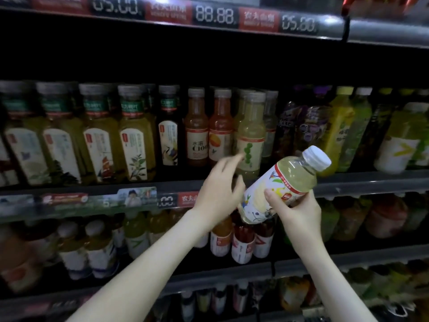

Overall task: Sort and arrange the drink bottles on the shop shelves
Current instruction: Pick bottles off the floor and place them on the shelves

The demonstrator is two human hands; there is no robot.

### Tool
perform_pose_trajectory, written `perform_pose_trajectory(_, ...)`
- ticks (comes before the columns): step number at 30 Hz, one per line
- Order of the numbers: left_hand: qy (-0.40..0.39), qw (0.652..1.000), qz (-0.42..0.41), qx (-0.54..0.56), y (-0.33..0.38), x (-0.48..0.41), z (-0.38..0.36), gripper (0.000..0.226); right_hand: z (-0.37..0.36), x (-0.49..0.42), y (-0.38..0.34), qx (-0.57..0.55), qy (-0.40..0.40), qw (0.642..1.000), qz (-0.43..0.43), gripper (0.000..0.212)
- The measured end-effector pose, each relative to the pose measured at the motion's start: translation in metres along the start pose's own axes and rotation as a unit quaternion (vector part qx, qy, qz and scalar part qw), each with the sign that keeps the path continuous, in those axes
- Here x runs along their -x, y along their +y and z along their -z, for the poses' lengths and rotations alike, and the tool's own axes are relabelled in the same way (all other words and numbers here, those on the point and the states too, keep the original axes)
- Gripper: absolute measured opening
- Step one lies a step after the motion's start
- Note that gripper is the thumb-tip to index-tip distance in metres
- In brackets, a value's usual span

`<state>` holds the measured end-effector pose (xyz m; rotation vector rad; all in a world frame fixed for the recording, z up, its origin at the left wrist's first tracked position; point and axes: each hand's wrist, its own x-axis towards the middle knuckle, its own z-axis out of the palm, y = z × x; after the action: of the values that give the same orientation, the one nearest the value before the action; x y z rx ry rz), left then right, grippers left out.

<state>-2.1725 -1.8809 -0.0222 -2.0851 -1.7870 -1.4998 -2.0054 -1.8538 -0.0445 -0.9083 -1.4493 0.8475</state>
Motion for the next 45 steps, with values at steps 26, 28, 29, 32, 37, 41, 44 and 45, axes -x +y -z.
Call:
perform_pose_trajectory(26, -0.180, 0.844, 0.452, 0.228, -0.145, 0.248, 0.211, 0.061, -0.255, 0.169, -0.001, -0.097, -0.463, 0.849, -0.233, 0.040)
perform_pose_trajectory(28, -0.175, 0.831, 0.474, 0.234, -0.155, 0.257, 0.216, 0.062, -0.268, 0.178, 0.003, -0.090, -0.461, 0.845, -0.255, 0.034)
perform_pose_trajectory(29, -0.174, 0.825, 0.481, 0.240, -0.159, 0.261, 0.218, 0.059, -0.274, 0.182, 0.005, -0.084, -0.463, 0.842, -0.263, 0.034)
perform_pose_trajectory(32, -0.175, 0.811, 0.495, 0.257, -0.163, 0.270, 0.223, 0.046, -0.282, 0.191, 0.009, -0.074, -0.484, 0.825, -0.281, 0.049)
perform_pose_trajectory(37, -0.159, 0.810, 0.510, 0.241, -0.160, 0.290, 0.223, 0.043, -0.286, 0.197, 0.013, -0.071, -0.542, 0.782, -0.300, 0.058)
perform_pose_trajectory(41, -0.121, 0.813, 0.543, 0.173, -0.158, 0.307, 0.214, 0.050, -0.291, 0.212, 0.014, -0.035, -0.557, 0.775, -0.296, 0.051)
perform_pose_trajectory(44, -0.129, 0.817, 0.548, 0.128, -0.156, 0.313, 0.215, 0.060, -0.296, 0.222, 0.017, -0.018, -0.556, 0.776, -0.296, 0.028)
perform_pose_trajectory(45, -0.135, 0.819, 0.545, 0.115, -0.157, 0.315, 0.217, 0.063, -0.298, 0.225, 0.019, -0.013, -0.550, 0.778, -0.303, 0.024)
